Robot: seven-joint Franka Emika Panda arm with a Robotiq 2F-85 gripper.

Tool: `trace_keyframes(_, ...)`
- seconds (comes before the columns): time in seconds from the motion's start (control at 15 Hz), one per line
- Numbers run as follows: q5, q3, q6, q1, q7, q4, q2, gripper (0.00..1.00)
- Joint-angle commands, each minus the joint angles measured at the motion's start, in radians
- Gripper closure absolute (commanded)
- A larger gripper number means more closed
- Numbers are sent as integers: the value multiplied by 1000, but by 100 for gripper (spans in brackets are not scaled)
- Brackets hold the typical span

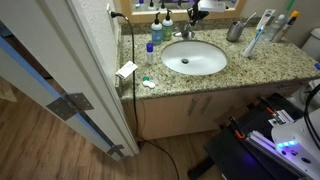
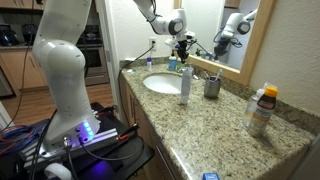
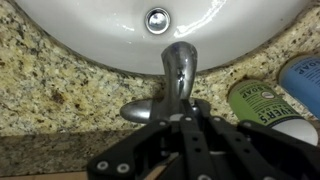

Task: Lift up the tap handle

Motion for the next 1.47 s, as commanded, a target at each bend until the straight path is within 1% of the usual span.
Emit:
trace_keyframes(0.0,-21,-26,13,7,12,3,36,100)
trace_keyframes(0.07,-10,-19,5,2,5,3,34,74)
trace_keyframes(0.13,-10,-18,10,3,1,-1,29,73)
trace_keyframes(0.27,-7,-16,22,1,-7,-6,23,61)
trace_keyframes(0.53,0,-13,43,-2,-22,-6,22,33)
trace_keyframes(0.73,20,6,77,-5,-45,-7,22,11)
trace_keyframes(0.8,7,-6,65,7,-16,6,33,5)
trace_keyframes(0.87,6,-9,44,5,-17,-1,16,0)
trace_keyframes(0.93,6,-9,44,7,-16,-1,17,16)
trace_keyframes(1.0,6,-9,44,8,-16,-1,18,0)
trace_keyframes(1.13,17,-1,38,-1,-30,7,27,0)
trace_keyframes(1.4,23,-5,21,1,-10,20,43,0)
